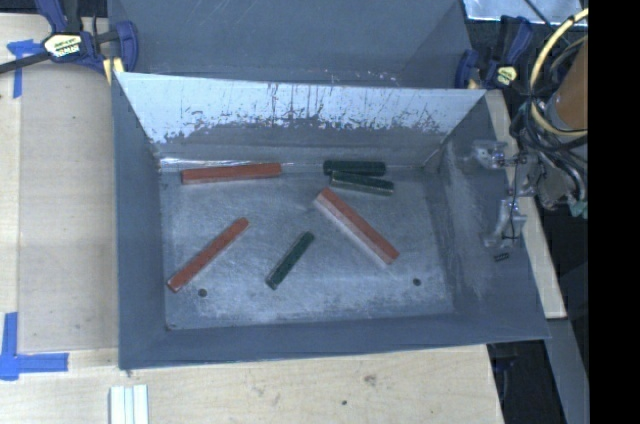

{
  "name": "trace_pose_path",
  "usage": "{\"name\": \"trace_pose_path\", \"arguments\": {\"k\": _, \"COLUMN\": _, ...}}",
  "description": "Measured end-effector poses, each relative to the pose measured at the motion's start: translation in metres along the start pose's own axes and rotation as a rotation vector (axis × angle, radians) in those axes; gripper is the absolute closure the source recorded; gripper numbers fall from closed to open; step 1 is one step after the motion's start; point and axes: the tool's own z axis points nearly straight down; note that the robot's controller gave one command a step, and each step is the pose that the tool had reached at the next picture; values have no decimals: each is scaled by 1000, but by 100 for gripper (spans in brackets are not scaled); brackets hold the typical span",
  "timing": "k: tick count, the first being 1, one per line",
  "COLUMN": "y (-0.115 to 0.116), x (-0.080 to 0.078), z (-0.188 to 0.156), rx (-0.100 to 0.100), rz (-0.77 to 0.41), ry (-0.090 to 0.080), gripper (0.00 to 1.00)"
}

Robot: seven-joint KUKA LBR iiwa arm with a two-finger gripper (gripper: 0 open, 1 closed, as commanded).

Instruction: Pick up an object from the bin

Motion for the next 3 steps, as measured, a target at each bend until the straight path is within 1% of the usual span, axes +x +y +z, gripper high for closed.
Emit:
{"name": "trace_pose_path", "arguments": {"k": 1, "y": 37, "x": -7, "z": 72, "rx": 0, "rz": 75, "ry": -6, "gripper": 0}}
{"name": "trace_pose_path", "arguments": {"k": 2, "y": 60, "x": -12, "z": 78, "rx": 0, "rz": 423, "ry": 0, "gripper": 0}}
{"name": "trace_pose_path", "arguments": {"k": 3, "y": 86, "x": -28, "z": 105, "rx": 0, "rz": 196, "ry": 0, "gripper": 0}}
